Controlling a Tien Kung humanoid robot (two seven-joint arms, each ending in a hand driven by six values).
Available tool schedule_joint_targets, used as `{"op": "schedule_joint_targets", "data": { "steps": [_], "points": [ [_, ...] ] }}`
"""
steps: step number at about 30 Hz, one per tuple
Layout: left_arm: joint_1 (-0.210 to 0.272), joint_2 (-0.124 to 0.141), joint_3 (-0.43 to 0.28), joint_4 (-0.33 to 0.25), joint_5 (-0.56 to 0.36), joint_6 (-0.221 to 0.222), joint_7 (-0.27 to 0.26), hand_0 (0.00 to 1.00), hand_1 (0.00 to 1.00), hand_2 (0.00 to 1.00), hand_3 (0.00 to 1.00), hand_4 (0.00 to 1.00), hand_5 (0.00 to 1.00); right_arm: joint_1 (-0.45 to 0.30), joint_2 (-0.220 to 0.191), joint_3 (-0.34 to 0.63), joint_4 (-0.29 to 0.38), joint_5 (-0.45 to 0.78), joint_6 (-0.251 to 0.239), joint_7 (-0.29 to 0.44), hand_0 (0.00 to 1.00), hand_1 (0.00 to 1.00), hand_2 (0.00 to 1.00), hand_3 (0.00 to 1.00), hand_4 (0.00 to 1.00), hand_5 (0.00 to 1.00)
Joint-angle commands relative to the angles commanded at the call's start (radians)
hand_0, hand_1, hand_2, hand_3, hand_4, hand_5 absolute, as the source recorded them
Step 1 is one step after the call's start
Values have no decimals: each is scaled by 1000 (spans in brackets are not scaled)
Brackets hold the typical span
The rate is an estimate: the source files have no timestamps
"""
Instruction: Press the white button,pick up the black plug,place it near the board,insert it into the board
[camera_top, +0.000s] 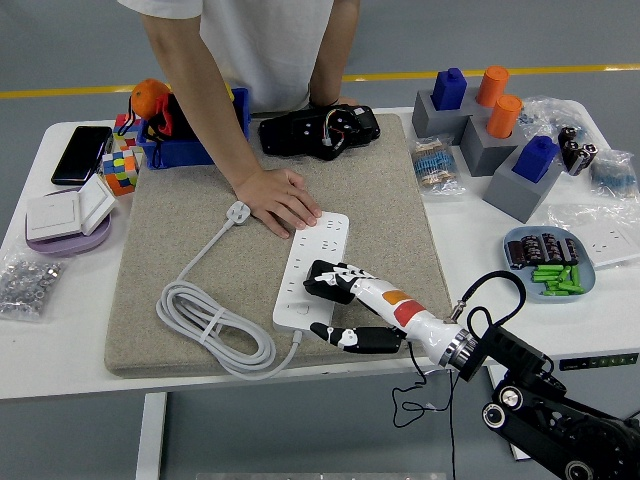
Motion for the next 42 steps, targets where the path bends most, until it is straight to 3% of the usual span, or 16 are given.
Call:
{"op": "schedule_joint_targets", "data": {
  "steps": [19, 42],
  "points": [
    [1, 8, 6, 0, -2, 1, 1, 472, 494, 506, 570, 607, 253, 26, -14, -50, 16, 4, 8, -17, 983, 920, 872, 841, 774, 789],
    [3, 2, -8, 0, 3, 0, -1, 472, 494, 506, 569, 606, 253, 109, 11, -106, 35, -12, 24, -50, 980, 901, 857, 824, 775, 786]
  ]
}}
